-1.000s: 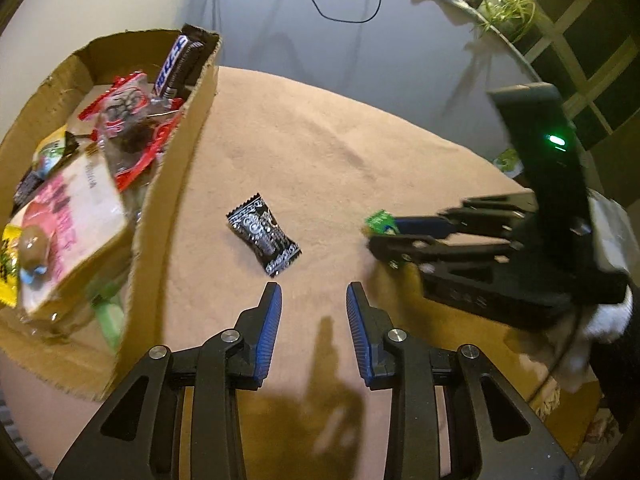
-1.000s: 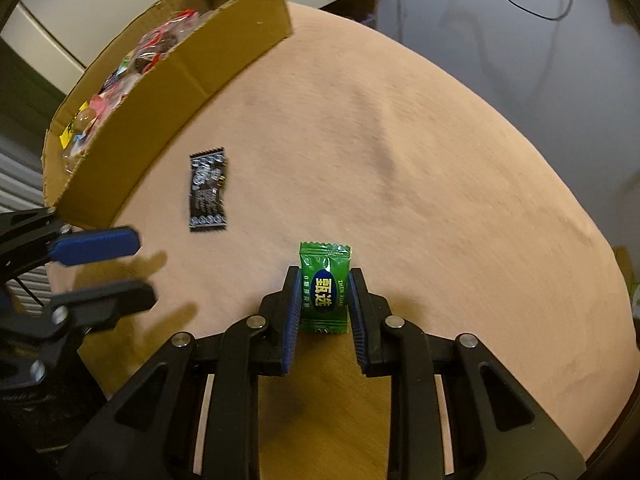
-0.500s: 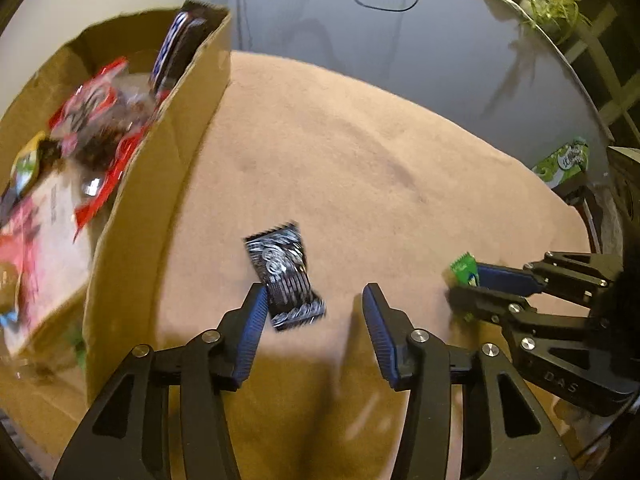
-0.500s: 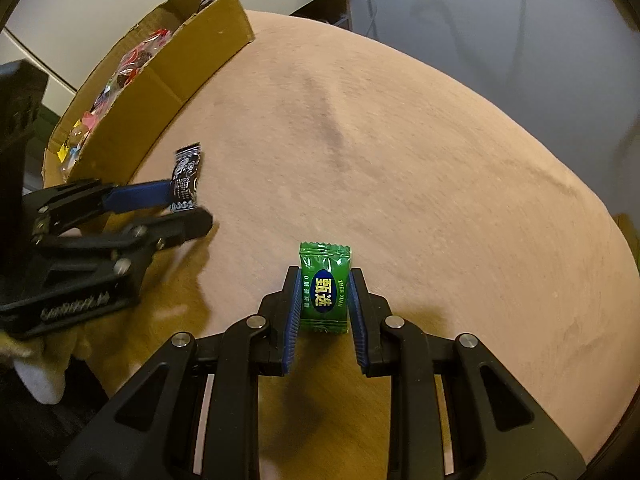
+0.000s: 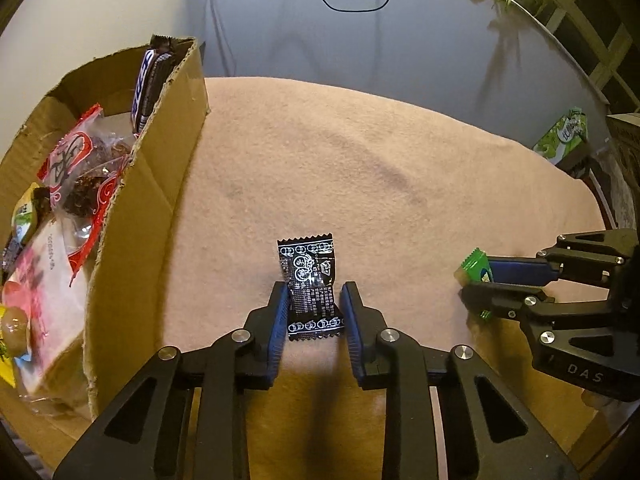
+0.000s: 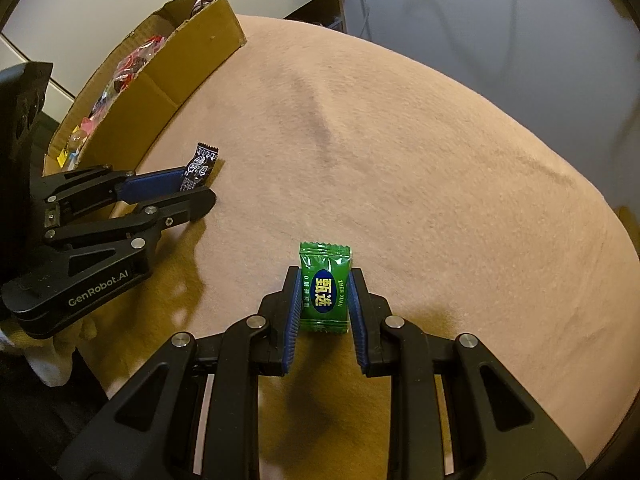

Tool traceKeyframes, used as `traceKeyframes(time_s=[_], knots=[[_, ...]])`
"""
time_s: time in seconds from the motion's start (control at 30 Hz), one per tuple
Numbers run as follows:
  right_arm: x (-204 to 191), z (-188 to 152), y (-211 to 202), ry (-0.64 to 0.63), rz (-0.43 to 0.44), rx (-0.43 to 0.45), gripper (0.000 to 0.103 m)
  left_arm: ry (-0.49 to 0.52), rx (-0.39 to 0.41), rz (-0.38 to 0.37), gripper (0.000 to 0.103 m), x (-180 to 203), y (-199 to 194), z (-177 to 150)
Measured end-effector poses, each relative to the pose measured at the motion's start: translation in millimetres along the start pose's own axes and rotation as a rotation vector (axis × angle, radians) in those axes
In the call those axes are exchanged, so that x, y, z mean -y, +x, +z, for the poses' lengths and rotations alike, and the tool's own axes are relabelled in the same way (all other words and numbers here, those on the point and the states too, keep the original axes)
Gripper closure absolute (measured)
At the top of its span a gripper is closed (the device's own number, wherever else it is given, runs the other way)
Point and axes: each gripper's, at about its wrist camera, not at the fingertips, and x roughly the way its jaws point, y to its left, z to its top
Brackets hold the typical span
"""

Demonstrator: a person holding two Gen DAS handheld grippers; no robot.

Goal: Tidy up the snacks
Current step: 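Carry the black and green candies over the box with both tools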

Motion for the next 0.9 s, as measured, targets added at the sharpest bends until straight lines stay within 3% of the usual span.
traceKeyframes(time_s=[0.4, 0.9], knots=[[-4, -6, -12, 0.036, 0.004, 0.031, 0.08, -0.026, 0.018, -0.057, 0.078, -11, -25, -6], [-22, 8, -45, 0.029, 0.029, 0.095, 0.08, -0.019, 0.13, -0.051, 0.078, -35, -84, -6]])
